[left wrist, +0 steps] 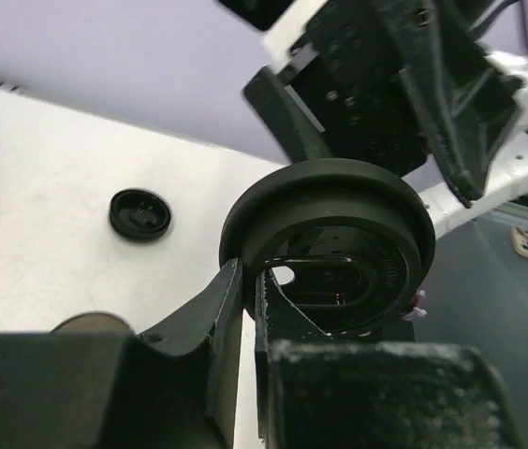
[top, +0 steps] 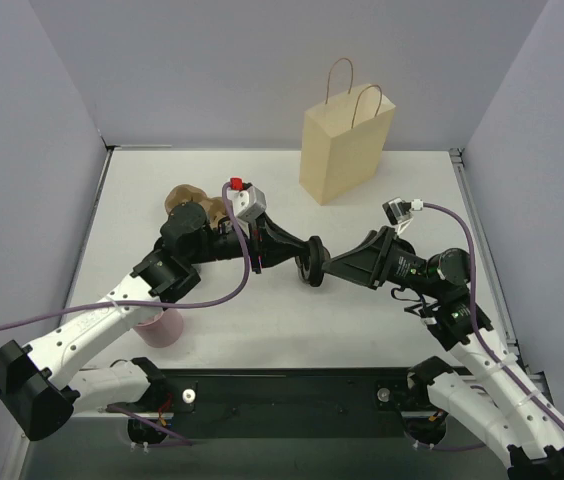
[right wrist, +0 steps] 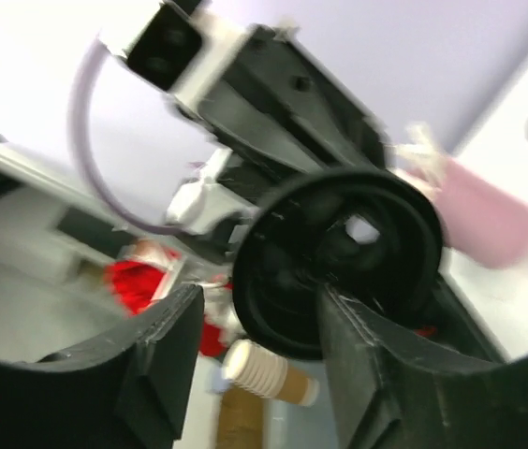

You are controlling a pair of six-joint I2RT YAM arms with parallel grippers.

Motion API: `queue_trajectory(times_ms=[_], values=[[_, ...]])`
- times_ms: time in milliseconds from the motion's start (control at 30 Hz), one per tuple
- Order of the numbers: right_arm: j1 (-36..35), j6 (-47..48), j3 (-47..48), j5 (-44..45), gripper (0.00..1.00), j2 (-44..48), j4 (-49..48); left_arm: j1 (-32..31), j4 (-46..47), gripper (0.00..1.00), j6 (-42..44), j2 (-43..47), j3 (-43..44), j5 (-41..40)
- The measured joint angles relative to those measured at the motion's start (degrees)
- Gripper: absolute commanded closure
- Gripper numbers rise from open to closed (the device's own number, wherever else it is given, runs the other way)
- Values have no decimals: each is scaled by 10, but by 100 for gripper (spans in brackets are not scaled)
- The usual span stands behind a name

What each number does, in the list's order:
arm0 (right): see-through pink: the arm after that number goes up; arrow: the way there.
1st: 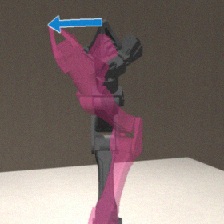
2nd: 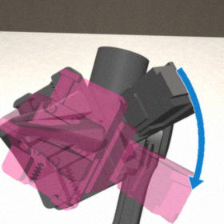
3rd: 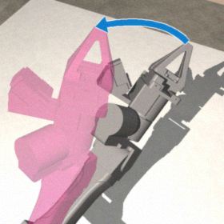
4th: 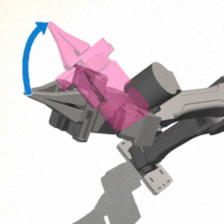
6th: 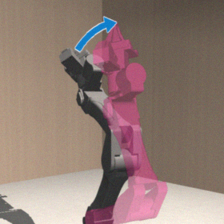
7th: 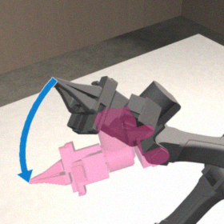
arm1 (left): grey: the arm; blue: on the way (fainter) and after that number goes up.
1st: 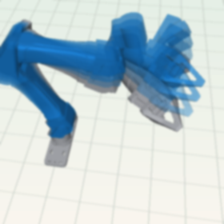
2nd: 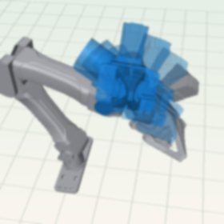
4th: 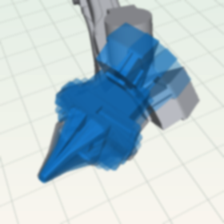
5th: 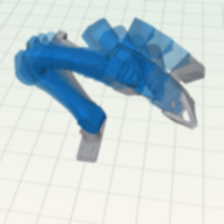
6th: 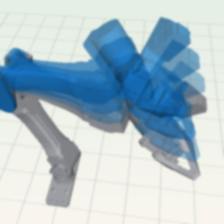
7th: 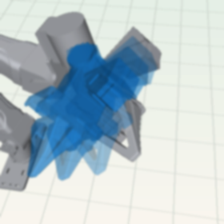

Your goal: Pack the takeout coffee

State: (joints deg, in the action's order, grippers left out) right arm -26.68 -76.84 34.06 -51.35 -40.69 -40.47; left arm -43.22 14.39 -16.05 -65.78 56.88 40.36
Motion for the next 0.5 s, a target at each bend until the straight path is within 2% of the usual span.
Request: queue_trajectory(times_ms=[67,100,167,300,500], values=[[0,70,32,23,38,13,121,0,-35,100,-2,11,0,-43],[0,107,55,40,29,18,184,-1,-62,100,-3,14,3,-70],[0,175,99,78,23,30,297,-2,-120,100,-4,9,16,-118],[0,281,155,172,22,63,469,-2,-247,100,-15,-33,68,-228],[0,350,169,307,22,70,631,-2,-408,100,-49,-124,175,-365]])
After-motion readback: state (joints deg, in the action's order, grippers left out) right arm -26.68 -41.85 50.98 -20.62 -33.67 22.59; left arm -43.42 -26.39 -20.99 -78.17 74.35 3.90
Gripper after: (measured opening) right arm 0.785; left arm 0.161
